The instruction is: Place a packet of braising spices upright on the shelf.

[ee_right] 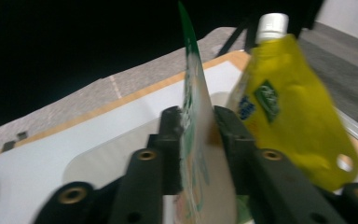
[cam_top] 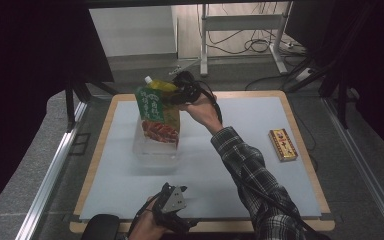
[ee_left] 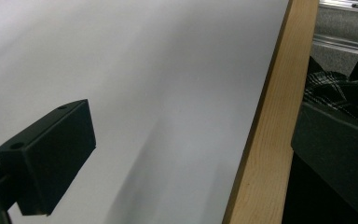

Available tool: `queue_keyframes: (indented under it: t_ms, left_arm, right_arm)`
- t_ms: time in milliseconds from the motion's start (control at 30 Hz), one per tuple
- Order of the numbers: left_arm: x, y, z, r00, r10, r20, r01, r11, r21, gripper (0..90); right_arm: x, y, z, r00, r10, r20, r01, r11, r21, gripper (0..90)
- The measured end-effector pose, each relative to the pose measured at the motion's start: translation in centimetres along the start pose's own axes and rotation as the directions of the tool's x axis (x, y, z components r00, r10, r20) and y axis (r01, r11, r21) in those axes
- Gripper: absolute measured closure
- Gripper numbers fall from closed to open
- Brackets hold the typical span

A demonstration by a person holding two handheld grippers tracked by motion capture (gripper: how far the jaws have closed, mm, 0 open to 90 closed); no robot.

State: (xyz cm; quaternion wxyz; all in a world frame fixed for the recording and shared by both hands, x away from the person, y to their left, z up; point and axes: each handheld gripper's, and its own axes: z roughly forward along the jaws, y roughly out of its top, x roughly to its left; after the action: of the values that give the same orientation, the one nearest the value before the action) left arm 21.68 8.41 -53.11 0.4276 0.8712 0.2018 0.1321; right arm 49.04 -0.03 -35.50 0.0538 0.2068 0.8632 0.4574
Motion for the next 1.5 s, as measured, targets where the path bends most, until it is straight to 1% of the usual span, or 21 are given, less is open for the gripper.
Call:
queue_keyframes:
  t_ms: [67, 200, 333, 433, 500, 633, 767, 833, 900, 1033, 1200, 1333, 1400, 1500]
  left_arm:
    - [0.0, 0.0, 0.0, 1.0, 0.001, 0.0, -0.001, 1.0, 0.002, 0.0]
    - [0.0, 0.0, 0.1, 1.0, 0.002, 0.001, -0.002, 1.0, 0.004, 0.0]
    - [-0.1, 0.0, 0.1, 1.0, 0.004, 0.002, -0.004, 1.0, 0.005, 0.0]
    - [-0.1, 0.0, 0.1, 1.0, 0.007, 0.003, -0.007, 0.9999, 0.009, 0.0]
    - [-0.1, 0.0, 0.1, 1.0, 0.007, 0.004, -0.007, 0.9999, 0.01, 0.0]
    - [-0.1, 0.0, 0.2, 1.0, 0.006, 0.004, -0.006, 0.9999, 0.012, 0.0]
    - [0.0, 0.0, 0.2, 1.0, 0.005, 0.003, -0.005, 0.9999, 0.012, 0.0]
    - [-0.1, 0.0, 0.2, 1.0, 0.006, 0.004, -0.006, 0.9999, 0.013, 0.0]
    - [-0.1, 0.0, 0.2, 1.0, 0.003, 0.005, -0.003, 0.9999, 0.011, 0.0]
    - [-0.1, 0.0, 0.2, 1.0, 0.006, 0.005, -0.006, 0.9999, 0.014, 0.0]
    - [0.0, 0.0, 0.2, 1.0, 0.006, 0.003, -0.006, 0.9999, 0.013, 0.0]
    - [-0.1, 0.0, 0.2, 1.0, 0.006, -0.001, -0.006, 0.9999, 0.013, 0.0]
    - [-0.1, 0.0, 0.2, 1.0, 0.005, -0.002, -0.005, 0.9999, 0.012, 0.0]
    - [-0.1, 0.0, 0.2, 1.0, 0.005, -0.005, -0.005, 1.0, 0.001, 0.0]
  right_arm:
    - [-0.2, -0.1, -0.3, 0.9999, 0.012, 0.007, -0.012, 1.0, -0.002, 63.5]
    - [-0.2, -0.3, -0.7, 0.9987, -0.013, 0.05, 0.013, 1.0, 0.008, 52.9]
    - [-0.3, -0.6, -1.2, 0.9971, -0.027, 0.072, 0.026, 1.0, 0.013, 44.2]
    - [-0.5, -0.9, -1.5, 0.9945, -0.037, 0.098, 0.035, 0.999, 0.023, 40.5]
    - [-0.6, -1.3, -1.6, 0.991, -0.051, 0.124, 0.048, 0.999, 0.026, 38.4]
    - [-0.7, -1.8, -1.9, 0.9892, -0.05, 0.138, 0.047, 0.999, 0.025, 34.5]
    - [-0.8, -2.2, -2.3, 0.9882, -0.045, 0.147, 0.043, 0.999, 0.015, 30.1]
    - [-0.9, -2.4, -2.5, 0.9891, -0.038, 0.142, 0.037, 0.999, 0.011, 27.9]
    - [-1.0, -2.7, -2.7, 0.9907, -0.02, 0.135, 0.02, 1.0, 0.001, 25.4]
    - [-1.3, -3.2, -3.2, 0.9927, -0.015, 0.12, 0.016, 1.0, -0.007, 19.9]
    - [-1.3, -4.0, -3.9, 0.993, -0.032, 0.114, 0.036, 0.999, -0.032, 9.2]
    - [-1.2, -4.5, -4.5, 0.9917, -0.044, 0.121, 0.05, 0.998, -0.04, 3.6]
    - [-1.2, -4.8, -4.8, 0.9915, -0.051, 0.119, 0.056, 0.998, -0.038, 1.7]
    - [-1.1, -5.3, -5.1, 0.9888, -0.081, 0.125, 0.085, 0.996, -0.029, 0.6]
